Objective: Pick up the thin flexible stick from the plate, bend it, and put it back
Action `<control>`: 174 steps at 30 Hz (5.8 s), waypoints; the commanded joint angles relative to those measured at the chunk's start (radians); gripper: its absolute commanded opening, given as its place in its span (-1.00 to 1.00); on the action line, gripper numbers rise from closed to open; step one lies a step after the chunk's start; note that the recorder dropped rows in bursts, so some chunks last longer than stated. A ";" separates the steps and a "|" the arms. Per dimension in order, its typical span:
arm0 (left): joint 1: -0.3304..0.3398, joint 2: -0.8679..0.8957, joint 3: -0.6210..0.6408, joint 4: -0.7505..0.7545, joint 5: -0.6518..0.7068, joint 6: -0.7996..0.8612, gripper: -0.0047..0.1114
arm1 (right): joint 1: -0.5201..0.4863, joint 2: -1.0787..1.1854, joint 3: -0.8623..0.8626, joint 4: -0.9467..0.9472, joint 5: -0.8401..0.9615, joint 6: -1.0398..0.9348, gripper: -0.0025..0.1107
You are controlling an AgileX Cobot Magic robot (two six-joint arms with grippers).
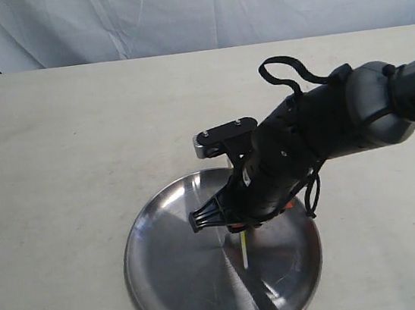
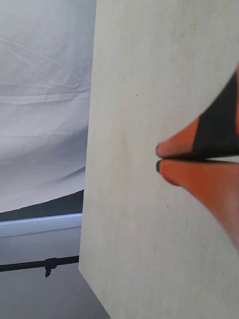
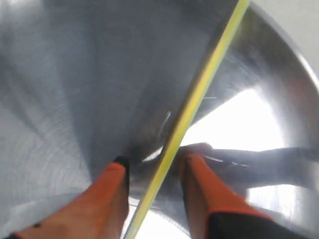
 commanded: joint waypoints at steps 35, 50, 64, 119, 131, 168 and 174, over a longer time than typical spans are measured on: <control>-0.003 -0.007 -0.002 0.004 -0.009 0.000 -0.92 | 0.002 -0.338 0.001 -0.140 0.159 -0.073 -0.97; -0.003 -0.007 -0.002 0.004 -0.121 0.000 -0.92 | 0.002 -0.771 0.285 -0.062 0.142 -0.077 -0.97; -0.003 -0.007 -0.031 0.414 -0.611 -1.386 -0.92 | 0.002 -0.946 0.290 0.179 0.135 -0.238 -0.97; -0.069 0.785 -0.330 1.251 -1.445 -2.023 -0.06 | 0.153 -0.711 0.220 1.199 -0.020 -1.186 -0.97; -0.101 0.785 -0.330 1.254 -1.382 -2.015 -0.06 | 0.203 -0.603 0.096 1.196 0.032 -1.195 -0.97; -0.101 0.808 -0.415 1.314 -1.315 -1.893 -0.77 | 0.203 -0.589 0.096 1.327 0.033 -1.313 -0.97; -0.101 0.808 -0.433 1.237 -1.324 -1.777 -0.91 | 0.203 -0.593 0.096 1.334 0.092 -1.313 -0.97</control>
